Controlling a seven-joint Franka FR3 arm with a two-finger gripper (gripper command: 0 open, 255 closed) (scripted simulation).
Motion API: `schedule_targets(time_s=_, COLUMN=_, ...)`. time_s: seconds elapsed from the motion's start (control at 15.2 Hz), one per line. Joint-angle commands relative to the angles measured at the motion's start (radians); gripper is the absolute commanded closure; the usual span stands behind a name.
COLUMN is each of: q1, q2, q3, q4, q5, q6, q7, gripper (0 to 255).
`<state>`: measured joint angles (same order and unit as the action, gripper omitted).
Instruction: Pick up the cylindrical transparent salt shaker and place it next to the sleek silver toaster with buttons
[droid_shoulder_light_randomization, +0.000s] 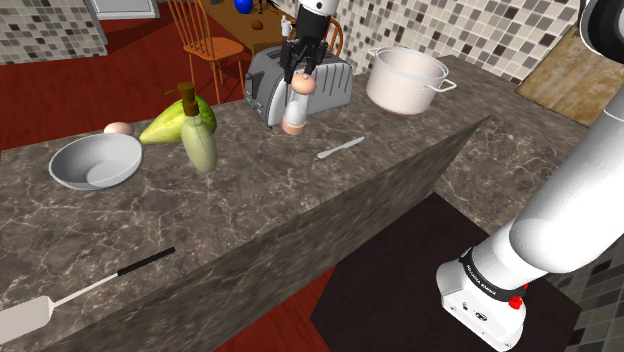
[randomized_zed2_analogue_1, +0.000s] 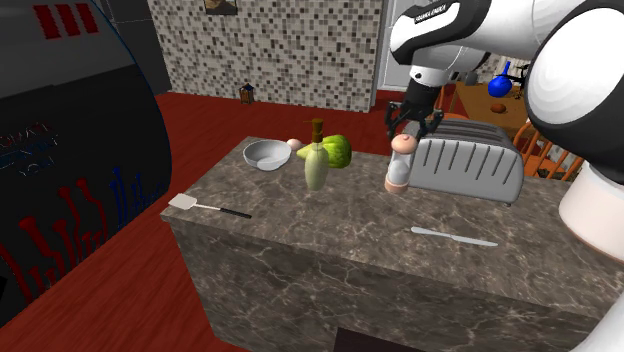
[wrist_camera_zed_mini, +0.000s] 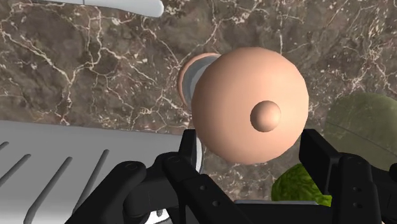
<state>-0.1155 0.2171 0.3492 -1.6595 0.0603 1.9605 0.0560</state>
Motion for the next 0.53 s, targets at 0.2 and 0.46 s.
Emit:
schedule_targets(time_s=0.2, q1=0.001, q2=0.009, q3=-0.001, q4=-0.056, q5=-0.001, q6=0.065, q7=-0.004, gripper=255)
schedule_targets(time_s=0.46, q1=0.001, q2=0.022, q3=-0.002, q4=-0.094, q5=-0.004, q6=0.115, q7=-0.007, gripper=255)
